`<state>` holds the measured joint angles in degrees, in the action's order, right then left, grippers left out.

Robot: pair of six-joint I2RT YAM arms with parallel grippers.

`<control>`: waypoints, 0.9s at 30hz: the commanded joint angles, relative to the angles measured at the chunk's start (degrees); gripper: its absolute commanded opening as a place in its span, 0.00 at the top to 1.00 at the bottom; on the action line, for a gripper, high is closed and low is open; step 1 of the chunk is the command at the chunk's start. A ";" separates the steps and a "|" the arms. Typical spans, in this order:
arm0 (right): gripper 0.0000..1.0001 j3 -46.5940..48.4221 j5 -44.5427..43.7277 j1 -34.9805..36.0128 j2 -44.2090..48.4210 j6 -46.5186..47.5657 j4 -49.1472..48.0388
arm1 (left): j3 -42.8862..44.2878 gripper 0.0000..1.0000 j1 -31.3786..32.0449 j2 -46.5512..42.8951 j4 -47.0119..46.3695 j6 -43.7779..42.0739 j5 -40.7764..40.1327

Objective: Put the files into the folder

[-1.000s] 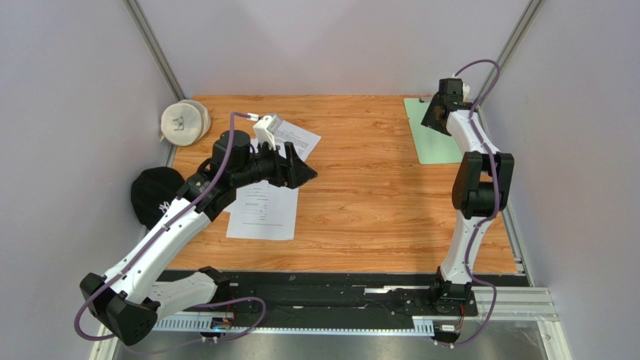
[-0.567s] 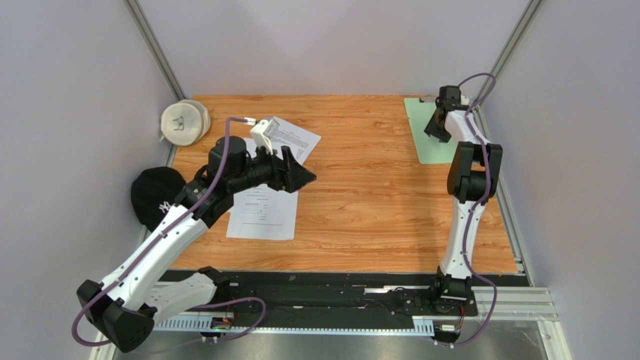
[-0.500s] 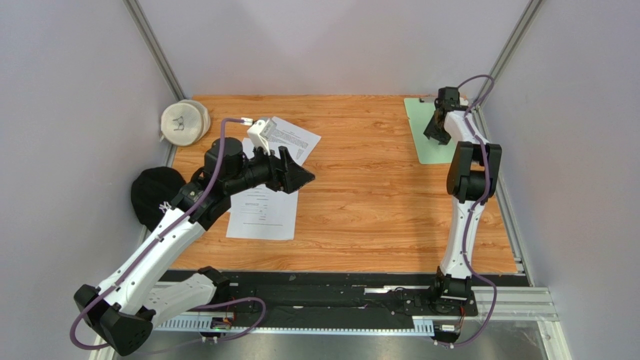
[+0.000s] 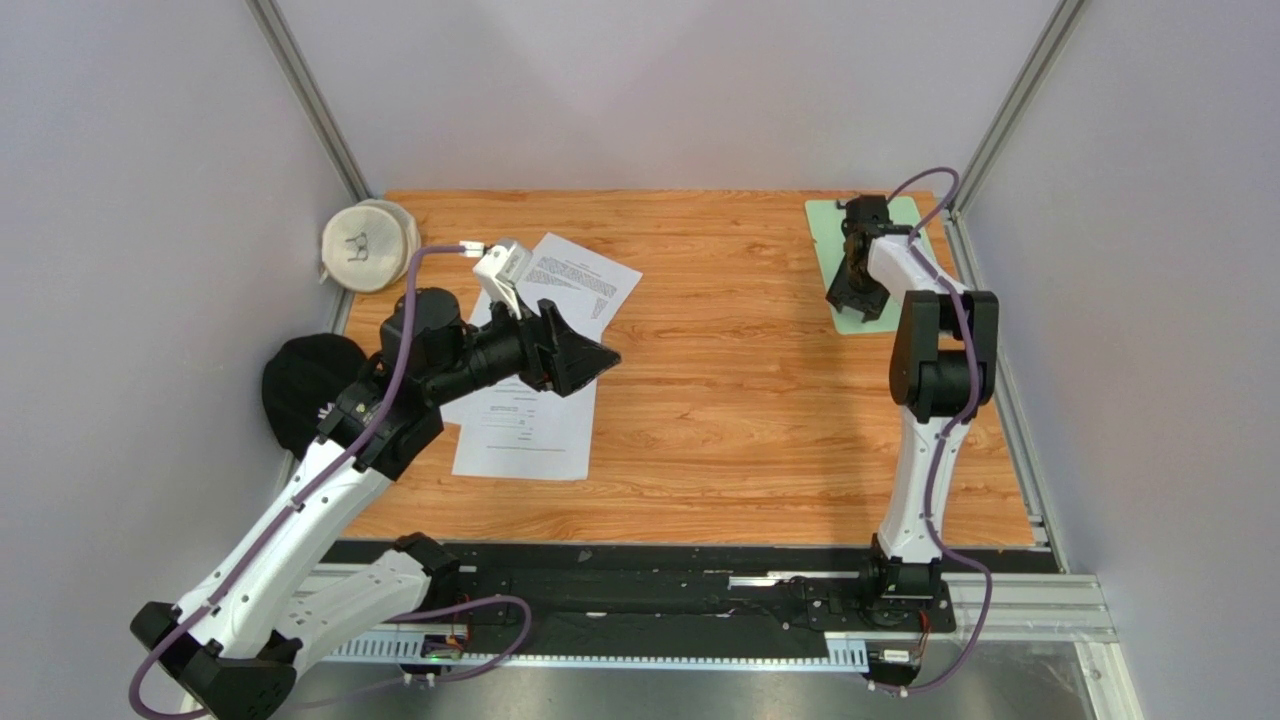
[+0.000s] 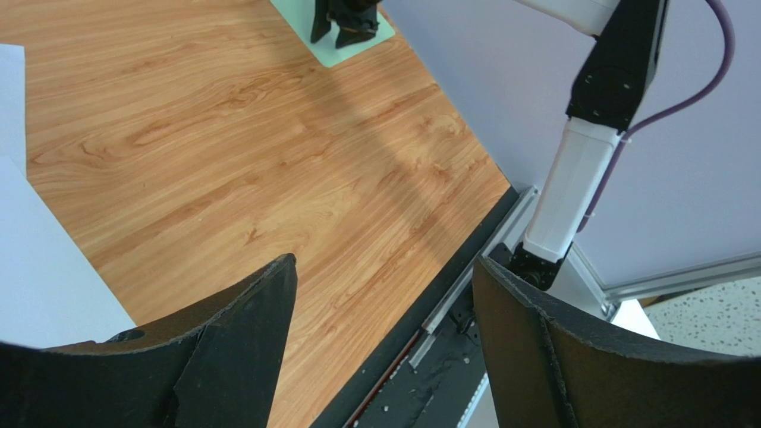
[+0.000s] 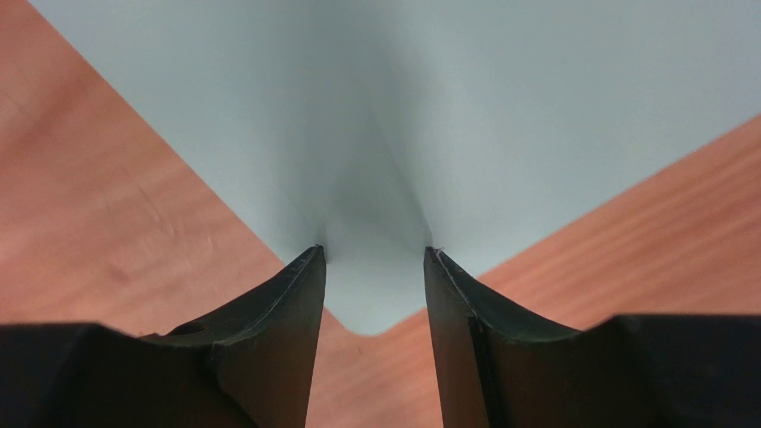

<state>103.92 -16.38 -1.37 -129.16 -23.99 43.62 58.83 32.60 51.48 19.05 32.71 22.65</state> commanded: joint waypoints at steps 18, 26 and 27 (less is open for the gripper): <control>0.42 11.76 -2.68 -3.20 5.35 1.93 11.39 | -0.73 0.19 0.27 0.72 -2.44 -0.80 2.92; 0.40 27.39 -7.34 -5.23 -8.47 6.05 6.24 | -2.75 0.18 0.27 2.04 -4.98 -0.81 4.67; 0.40 27.48 -7.70 -5.31 -9.26 6.58 5.26 | -2.84 0.19 0.18 2.48 -5.68 -0.72 4.85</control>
<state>127.70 -19.64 -7.75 -136.00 -20.38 51.94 56.97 32.62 52.66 17.10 32.69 25.47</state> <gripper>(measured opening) 0.600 0.815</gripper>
